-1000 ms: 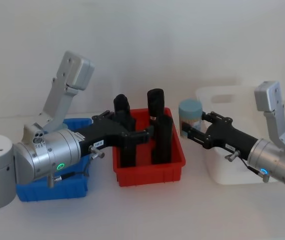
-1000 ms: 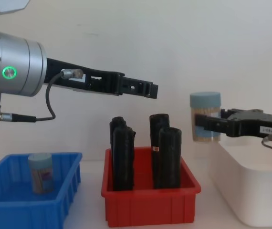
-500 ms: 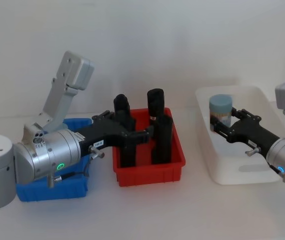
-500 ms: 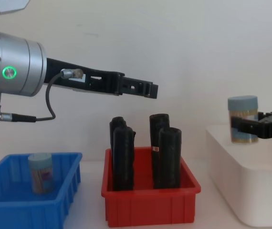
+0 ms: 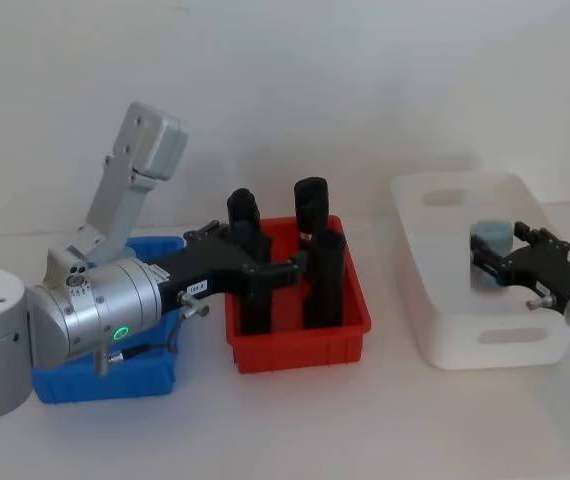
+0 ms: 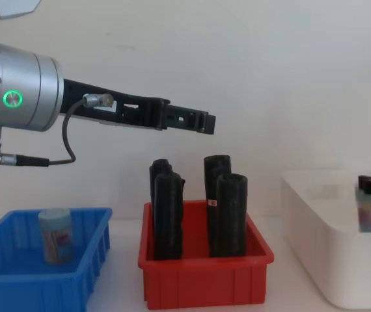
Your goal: Pick the cotton swabs from the blue box and place them into the white box.
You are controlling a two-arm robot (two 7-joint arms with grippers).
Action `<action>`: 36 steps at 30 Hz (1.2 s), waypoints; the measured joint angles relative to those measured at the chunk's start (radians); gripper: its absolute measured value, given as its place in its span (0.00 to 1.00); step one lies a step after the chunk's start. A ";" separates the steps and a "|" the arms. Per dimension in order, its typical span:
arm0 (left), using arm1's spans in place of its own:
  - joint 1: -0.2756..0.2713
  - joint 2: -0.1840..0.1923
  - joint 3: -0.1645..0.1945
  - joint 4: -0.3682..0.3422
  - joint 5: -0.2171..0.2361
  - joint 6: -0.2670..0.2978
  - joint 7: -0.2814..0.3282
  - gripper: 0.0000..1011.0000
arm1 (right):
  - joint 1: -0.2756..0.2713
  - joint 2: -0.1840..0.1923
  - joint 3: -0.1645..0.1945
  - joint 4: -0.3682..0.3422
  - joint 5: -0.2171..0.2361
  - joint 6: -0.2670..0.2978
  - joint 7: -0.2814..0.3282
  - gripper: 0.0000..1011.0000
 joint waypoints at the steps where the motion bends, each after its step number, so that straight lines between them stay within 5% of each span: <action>1: 0.000 0.000 0.000 0.000 0.000 0.000 0.000 0.99 | 0.001 0.001 0.002 0.004 0.000 0.005 -0.009 0.72; 12: 0.000 0.000 0.000 0.000 0.000 0.000 0.000 0.99 | 0.005 0.005 0.014 0.026 0.001 0.004 -0.042 0.99; 30: 0.001 0.000 0.000 0.000 0.000 -0.004 0.001 0.99 | -0.004 0.009 0.022 0.014 0.009 -0.039 -0.057 0.99; 36: 0.014 -0.001 0.012 0.008 0.018 -0.049 0.035 0.99 | -0.037 0.010 0.018 -0.031 0.009 -0.040 -0.068 0.99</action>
